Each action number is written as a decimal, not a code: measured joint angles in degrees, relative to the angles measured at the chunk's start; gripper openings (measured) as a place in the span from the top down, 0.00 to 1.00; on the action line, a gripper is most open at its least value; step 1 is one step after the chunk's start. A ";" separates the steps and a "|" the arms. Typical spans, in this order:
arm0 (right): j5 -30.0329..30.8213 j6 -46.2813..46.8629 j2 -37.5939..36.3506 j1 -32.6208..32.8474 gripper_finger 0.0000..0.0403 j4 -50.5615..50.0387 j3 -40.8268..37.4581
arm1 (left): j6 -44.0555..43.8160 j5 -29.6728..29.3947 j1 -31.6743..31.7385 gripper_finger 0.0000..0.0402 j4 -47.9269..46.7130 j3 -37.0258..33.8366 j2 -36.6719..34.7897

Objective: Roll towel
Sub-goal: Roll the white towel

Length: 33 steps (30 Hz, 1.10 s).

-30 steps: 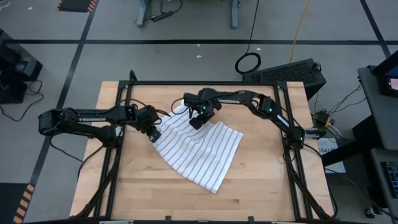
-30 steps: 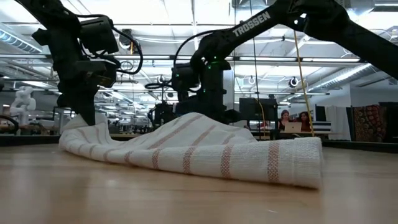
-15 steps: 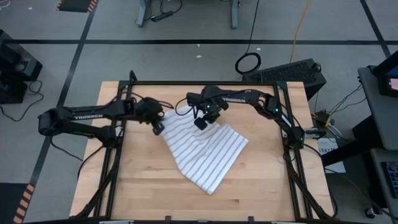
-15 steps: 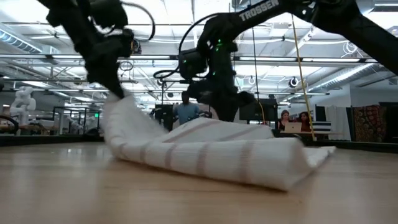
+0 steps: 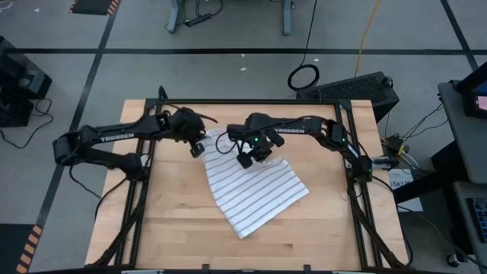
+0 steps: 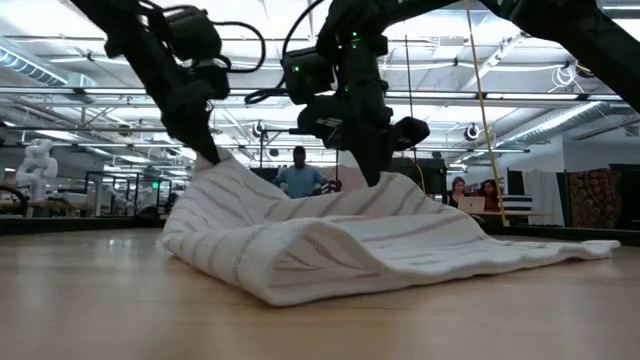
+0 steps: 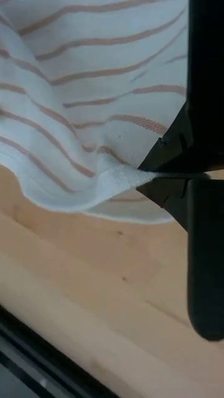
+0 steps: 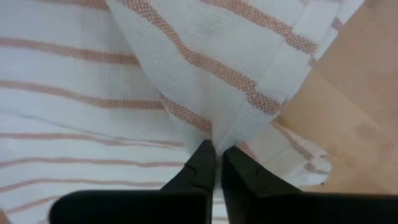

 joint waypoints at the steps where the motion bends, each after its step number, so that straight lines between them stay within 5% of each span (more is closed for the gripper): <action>1: 0.58 0.44 0.02 0.26 0.94 -0.05 0.00 | 1.07 0.83 0.27 1.00 1.19 0.00 1.02; 11: 4.11 -11.08 0.02 -5.52 0.57 -2.30 0.01 | 1.87 2.27 1.04 1.00 7.76 0.00 9.88; 19: -0.68 -21.11 0.02 -12.43 0.35 -0.87 0.00 | 1.82 3.49 1.02 1.00 5.14 -0.03 10.45; 33: 1.65 -22.47 0.02 -16.71 0.32 5.41 0.02 | 1.84 12.27 -0.37 1.00 2.40 -0.03 10.43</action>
